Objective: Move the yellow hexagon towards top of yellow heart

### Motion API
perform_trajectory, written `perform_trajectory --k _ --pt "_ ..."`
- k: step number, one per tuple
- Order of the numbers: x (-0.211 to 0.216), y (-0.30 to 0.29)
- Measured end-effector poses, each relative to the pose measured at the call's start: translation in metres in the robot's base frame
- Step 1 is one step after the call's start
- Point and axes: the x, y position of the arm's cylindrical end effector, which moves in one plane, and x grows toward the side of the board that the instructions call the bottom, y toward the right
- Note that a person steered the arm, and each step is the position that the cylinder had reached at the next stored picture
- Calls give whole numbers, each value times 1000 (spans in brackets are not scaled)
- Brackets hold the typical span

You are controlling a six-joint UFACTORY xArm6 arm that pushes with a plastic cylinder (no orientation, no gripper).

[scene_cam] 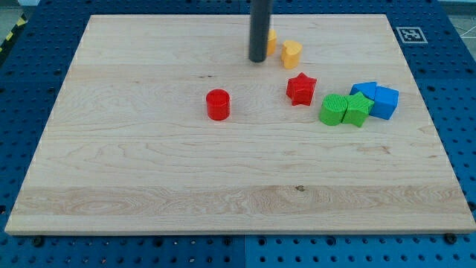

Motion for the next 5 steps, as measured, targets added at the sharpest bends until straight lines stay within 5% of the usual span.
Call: perform_trajectory --k 1,4,5 --pt "-27 -37" --pt "-60 56" --pt "-61 31"
